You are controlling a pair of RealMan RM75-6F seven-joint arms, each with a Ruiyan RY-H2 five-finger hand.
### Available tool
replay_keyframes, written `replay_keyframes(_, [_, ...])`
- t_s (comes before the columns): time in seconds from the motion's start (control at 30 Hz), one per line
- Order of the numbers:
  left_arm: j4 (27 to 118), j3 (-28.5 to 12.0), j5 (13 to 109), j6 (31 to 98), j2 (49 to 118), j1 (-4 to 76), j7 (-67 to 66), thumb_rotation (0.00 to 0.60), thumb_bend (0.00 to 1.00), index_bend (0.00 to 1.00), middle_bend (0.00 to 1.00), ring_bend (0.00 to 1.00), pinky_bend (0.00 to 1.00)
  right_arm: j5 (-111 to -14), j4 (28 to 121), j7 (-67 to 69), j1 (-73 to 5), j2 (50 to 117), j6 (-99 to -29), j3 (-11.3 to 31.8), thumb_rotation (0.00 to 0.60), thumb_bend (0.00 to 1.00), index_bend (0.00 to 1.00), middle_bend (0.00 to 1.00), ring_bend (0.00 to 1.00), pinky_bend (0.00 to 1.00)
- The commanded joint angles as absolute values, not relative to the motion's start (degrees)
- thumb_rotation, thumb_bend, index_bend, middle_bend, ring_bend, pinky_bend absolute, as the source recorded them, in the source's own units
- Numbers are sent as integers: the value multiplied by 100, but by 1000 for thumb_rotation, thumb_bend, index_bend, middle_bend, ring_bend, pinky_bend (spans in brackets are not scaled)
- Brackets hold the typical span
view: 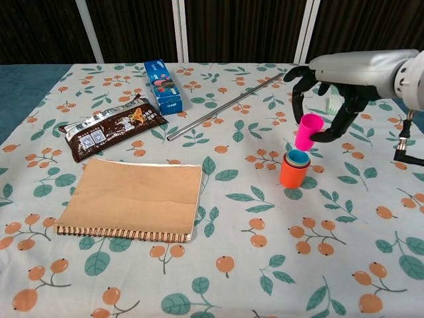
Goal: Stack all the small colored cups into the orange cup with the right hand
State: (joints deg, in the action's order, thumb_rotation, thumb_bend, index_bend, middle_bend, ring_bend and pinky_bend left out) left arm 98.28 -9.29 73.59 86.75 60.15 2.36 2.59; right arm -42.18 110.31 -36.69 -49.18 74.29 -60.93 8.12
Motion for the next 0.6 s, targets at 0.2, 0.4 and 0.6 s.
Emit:
replay_keyframes(0.2, [9816, -940, 7338, 8667, 6014, 240, 260, 600, 356, 133, 32, 0, 35, -4153, 10719, -3562, -4934, 7628, -6001, 760, 600, 390, 554, 0, 98, 202])
replay_keyframes(0.4, [9817, -944, 7340, 8686, 6017, 234, 259, 600, 355, 133, 32, 0, 35, -4143, 10580, -3487, -4936, 7718, -5924, 730, 600, 391, 554, 0, 97, 202])
replay_keyframes(0.6, [9816, -947, 7330, 8682, 6014, 233, 257, 600, 356, 132, 32, 0, 35, -4160, 10425, -3417, -4927, 7828, -5851, 675, 600, 390, 554, 0, 98, 202])
